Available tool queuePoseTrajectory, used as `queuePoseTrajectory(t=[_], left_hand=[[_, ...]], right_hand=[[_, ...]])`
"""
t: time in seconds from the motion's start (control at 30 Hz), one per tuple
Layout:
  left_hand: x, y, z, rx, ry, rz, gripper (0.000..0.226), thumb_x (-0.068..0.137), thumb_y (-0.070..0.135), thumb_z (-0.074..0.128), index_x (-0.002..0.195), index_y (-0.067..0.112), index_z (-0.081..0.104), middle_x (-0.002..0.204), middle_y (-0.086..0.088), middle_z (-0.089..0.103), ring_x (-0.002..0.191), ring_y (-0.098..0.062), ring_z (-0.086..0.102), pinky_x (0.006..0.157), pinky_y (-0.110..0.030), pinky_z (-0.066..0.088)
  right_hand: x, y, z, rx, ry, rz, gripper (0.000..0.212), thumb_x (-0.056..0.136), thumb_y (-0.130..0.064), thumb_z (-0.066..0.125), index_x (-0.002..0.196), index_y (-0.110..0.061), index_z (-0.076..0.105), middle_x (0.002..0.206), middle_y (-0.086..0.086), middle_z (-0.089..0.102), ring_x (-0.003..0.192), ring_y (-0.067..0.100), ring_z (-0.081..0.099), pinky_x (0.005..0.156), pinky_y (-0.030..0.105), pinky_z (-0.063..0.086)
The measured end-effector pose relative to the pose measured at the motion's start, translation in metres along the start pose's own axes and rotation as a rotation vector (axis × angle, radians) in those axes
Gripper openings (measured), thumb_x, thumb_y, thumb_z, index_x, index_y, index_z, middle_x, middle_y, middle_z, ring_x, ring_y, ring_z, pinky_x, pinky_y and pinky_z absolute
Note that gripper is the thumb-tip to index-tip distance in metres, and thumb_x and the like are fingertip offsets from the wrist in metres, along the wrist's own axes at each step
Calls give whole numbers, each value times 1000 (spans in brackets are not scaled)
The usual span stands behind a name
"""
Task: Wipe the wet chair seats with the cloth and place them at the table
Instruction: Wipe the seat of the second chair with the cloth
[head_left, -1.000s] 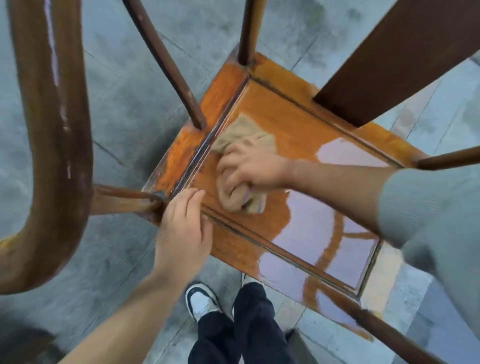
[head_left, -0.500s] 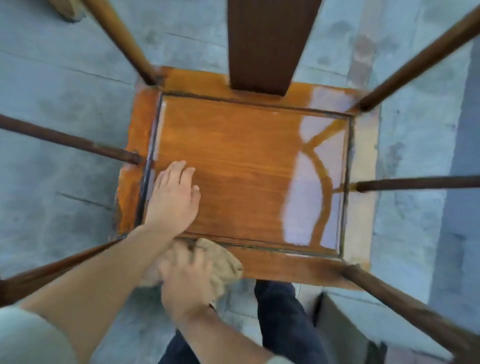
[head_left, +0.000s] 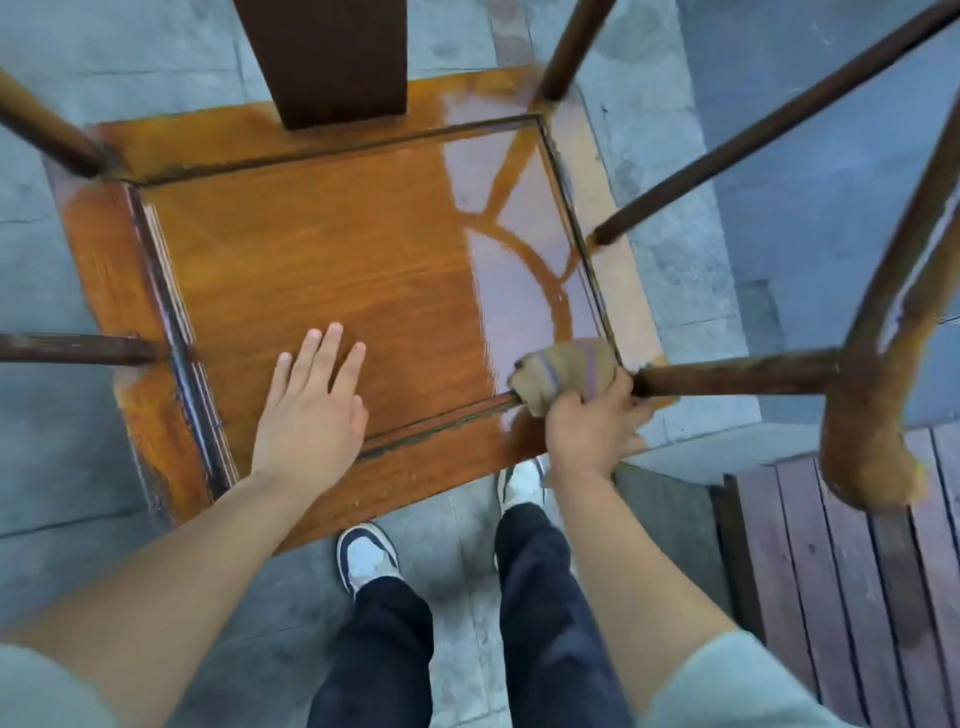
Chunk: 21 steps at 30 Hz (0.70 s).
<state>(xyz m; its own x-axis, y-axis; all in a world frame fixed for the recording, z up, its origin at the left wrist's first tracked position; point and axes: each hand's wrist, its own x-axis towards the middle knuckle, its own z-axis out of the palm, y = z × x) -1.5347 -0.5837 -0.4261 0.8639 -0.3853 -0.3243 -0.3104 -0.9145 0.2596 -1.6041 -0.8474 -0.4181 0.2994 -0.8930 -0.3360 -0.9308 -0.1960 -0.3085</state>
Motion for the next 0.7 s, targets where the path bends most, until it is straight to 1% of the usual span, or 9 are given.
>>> queuePoseTrajectory(t=[0.07, 0.1, 0.2, 0.27, 0.33, 0.4, 0.53, 0.6, 0.7], left_hand=[[-9, 4, 3, -53, 2, -71, 58, 101, 23, 39, 156, 15, 24, 166, -8, 7, 153, -25, 0, 124, -48, 8], [-13, 7, 4, -77, -2, -88, 58, 101, 22, 39, 156, 15, 23, 166, -7, 5, 153, -24, -2, 124, -46, 6], [-26, 6, 3, -117, -21, -109, 59, 99, 15, 41, 155, 14, 24, 166, -6, 4, 153, -23, -2, 124, -45, 7], [-42, 4, 5, -114, -27, -150, 65, 94, 8, 45, 155, 14, 23, 167, -6, 2, 153, -23, -3, 124, -45, 8], [-60, 3, 8, -112, -31, -210, 73, 90, 3, 48, 156, 14, 20, 166, -6, 0, 153, -23, -5, 124, -45, 8], [-75, 12, 16, -106, -40, -239, 77, 87, 3, 51, 156, 12, 19, 166, -8, 0, 153, -25, -5, 124, -46, 9], [-98, 27, 31, -153, -27, -352, 78, 87, 4, 51, 157, 11, 16, 166, -5, -3, 152, -23, -9, 124, -46, 7], [-115, 38, 41, -197, -12, -430, 80, 86, 4, 52, 157, 11, 15, 166, -4, -5, 152, -21, -11, 124, -44, 5], [-143, 51, 55, -224, -1, -482, 82, 87, 8, 54, 157, 11, 11, 166, -3, -6, 152, -20, -13, 124, -42, 3]], right_hand=[[-22, -32, 24, -33, -16, 147, 70, 92, -31, 58, 156, -23, 30, 156, 21, 26, 120, 45, 48, 101, 49, 40], [-40, -40, 34, -185, -29, 34, 69, 93, -36, 58, 155, -21, 30, 149, 21, 32, 117, 46, 49, 96, 50, 44], [-96, -25, 39, -462, -192, -710, 56, 88, -35, 62, 141, -22, 50, 137, 17, 45, 107, 42, 50, 86, 50, 46], [-93, 5, 29, -485, -482, -1256, 54, 79, -25, 67, 133, -29, 61, 133, 12, 51, 104, 38, 48, 85, 49, 45], [-57, 16, 7, -581, -776, -1576, 59, 71, -21, 69, 128, -37, 65, 131, 6, 52, 110, 35, 46, 88, 46, 42], [-19, 19, -11, -589, -782, -1508, 63, 63, -15, 73, 122, -38, 69, 128, 5, 55, 114, 33, 46, 93, 47, 41], [7, -4, -5, -270, -198, -462, 69, 75, -15, 60, 141, -31, 55, 137, 15, 45, 120, 45, 45, 110, 53, 36], [-19, -32, 17, -158, -75, -139, 69, 79, -25, 55, 148, -33, 47, 138, 17, 44, 119, 47, 46, 107, 55, 39], [-90, -48, 47, -286, -107, -409, 61, 82, -29, 65, 142, -30, 50, 133, 15, 45, 114, 43, 47, 92, 52, 44]])
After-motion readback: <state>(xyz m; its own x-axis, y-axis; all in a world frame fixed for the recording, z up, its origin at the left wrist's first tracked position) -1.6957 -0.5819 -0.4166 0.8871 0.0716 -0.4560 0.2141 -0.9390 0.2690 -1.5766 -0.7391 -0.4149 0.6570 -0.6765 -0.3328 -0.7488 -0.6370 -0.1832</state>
